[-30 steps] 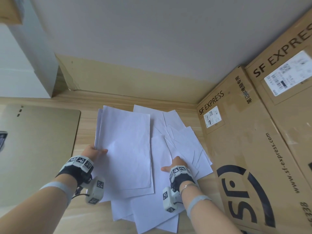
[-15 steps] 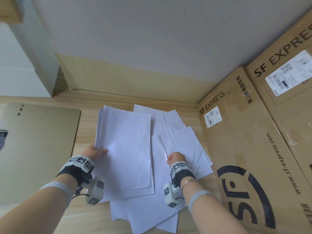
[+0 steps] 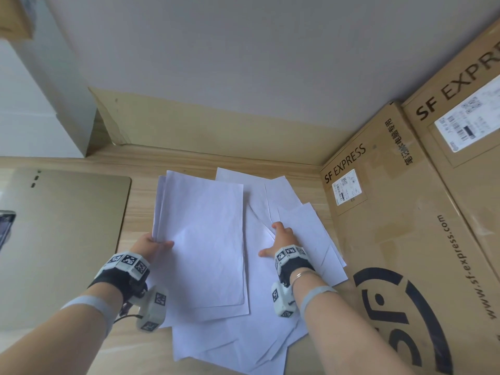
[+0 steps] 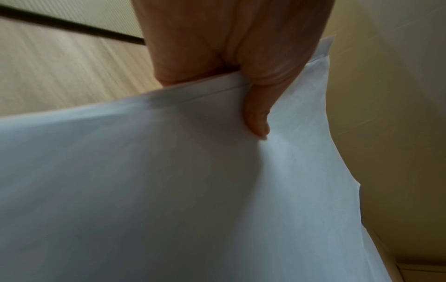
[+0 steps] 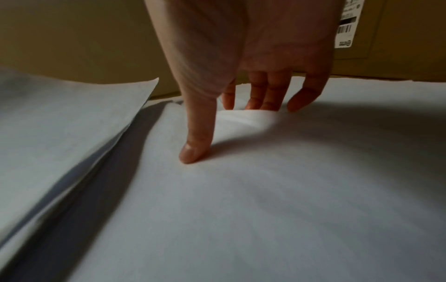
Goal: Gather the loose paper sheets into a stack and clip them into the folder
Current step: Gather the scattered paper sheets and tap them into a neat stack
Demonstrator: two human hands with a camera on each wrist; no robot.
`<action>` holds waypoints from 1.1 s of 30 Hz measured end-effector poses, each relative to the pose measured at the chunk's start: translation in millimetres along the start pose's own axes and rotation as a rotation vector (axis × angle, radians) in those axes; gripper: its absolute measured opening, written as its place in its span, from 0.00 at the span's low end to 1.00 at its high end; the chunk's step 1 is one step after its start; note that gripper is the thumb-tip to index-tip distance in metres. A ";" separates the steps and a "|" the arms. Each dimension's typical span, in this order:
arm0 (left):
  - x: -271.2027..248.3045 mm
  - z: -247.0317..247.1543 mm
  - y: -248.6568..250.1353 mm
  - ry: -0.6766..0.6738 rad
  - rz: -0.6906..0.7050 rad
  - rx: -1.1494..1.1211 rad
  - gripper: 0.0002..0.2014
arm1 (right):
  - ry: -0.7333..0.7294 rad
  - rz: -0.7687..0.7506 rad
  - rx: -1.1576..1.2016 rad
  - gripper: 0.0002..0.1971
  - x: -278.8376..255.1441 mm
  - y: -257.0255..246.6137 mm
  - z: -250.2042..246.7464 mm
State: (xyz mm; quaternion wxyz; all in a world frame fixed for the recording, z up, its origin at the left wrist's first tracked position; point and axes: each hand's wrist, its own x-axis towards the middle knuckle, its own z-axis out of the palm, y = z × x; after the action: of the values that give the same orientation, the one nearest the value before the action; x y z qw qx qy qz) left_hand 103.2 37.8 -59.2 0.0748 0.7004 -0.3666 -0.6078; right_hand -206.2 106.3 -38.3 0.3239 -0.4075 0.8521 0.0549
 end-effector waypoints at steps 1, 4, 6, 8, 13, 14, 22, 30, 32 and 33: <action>0.1 0.3 0.2 0.000 0.002 -0.004 0.21 | -0.013 0.014 0.029 0.41 1.5 1.6 1.7; -0.3 1.2 1.6 0.003 0.000 -0.005 0.21 | -0.045 0.028 0.035 0.29 4.6 3.6 -0.6; -0.1 0.8 2.3 0.003 -0.004 -0.008 0.21 | -0.012 0.060 0.051 0.26 5.6 3.7 -2.7; 0.8 0.3 2.8 0.005 -0.005 -0.004 0.22 | 0.041 0.100 0.107 0.30 6.4 4.4 -2.4; -3.8 4.0 5.9 0.011 -0.002 0.015 0.20 | 0.057 0.085 0.068 0.31 3.2 0.6 4.6; -5.0 5.2 6.0 0.011 -0.003 0.015 0.20 | 0.070 0.076 0.093 0.28 2.7 0.7 6.1; -8.4 5.6 7.9 0.026 -0.022 -0.003 0.20 | 0.240 0.093 0.285 0.17 -4.1 26.5 -28.7; -9.5 4.0 6.9 0.033 -0.019 -0.001 0.19 | 0.463 0.090 0.492 0.13 -4.7 69.8 -83.0; -7.4 5.1 5.6 0.027 -0.015 -0.007 0.17 | 0.492 0.081 0.557 0.13 -4.1 74.1 -87.9; -8.4 5.5 6.0 0.024 -0.015 -0.005 0.17 | 0.500 0.071 0.586 0.14 -3.3 74.5 -88.0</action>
State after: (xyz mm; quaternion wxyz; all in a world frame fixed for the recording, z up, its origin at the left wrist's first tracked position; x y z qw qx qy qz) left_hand 95.7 40.5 -50.6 0.0762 0.7102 -0.3588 -0.6009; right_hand -303.7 126.3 20.0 0.2066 -0.2687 0.8979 -0.2810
